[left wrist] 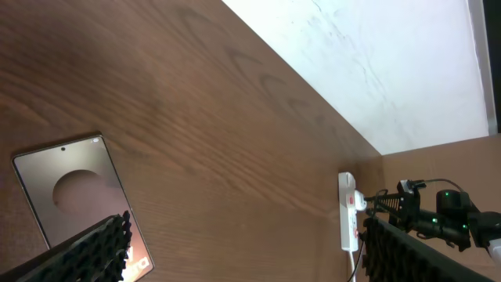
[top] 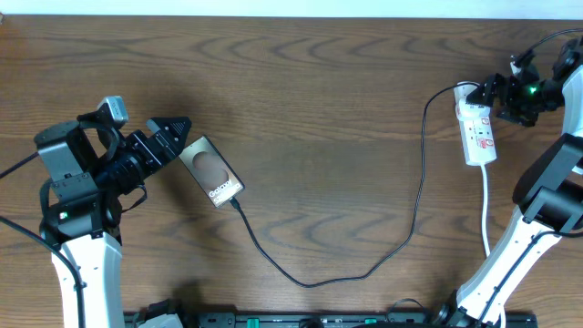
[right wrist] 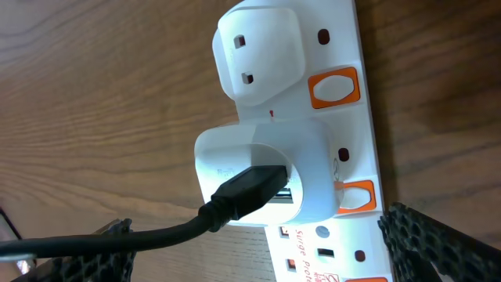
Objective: Plug charger to phone and switch on socket
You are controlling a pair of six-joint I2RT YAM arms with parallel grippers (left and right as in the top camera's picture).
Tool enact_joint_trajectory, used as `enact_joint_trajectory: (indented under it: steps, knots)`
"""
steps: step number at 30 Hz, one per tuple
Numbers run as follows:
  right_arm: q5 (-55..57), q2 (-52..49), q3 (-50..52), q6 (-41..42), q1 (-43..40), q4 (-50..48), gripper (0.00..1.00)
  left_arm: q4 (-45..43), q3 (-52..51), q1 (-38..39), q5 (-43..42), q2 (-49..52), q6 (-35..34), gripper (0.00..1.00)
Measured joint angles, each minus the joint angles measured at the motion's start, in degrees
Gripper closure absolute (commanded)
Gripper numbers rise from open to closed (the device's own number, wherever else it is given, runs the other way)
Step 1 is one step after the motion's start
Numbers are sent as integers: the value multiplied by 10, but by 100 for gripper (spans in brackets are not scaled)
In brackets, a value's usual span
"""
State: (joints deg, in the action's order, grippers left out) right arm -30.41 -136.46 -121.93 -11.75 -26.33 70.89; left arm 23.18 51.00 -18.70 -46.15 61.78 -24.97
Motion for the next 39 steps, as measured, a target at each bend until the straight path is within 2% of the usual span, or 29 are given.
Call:
enact_joint_trajectory:
  steps: [9,17,39]
  knots:
    - [1,0,0,0,21,1,1,7,0,0,0,0,0,8]
    - [47,0,0,0,39,-1,1,9,0,0,0,0,0,8]
    - [52,0,1,22,41,0,1,20,0,0,0,0,0,8]
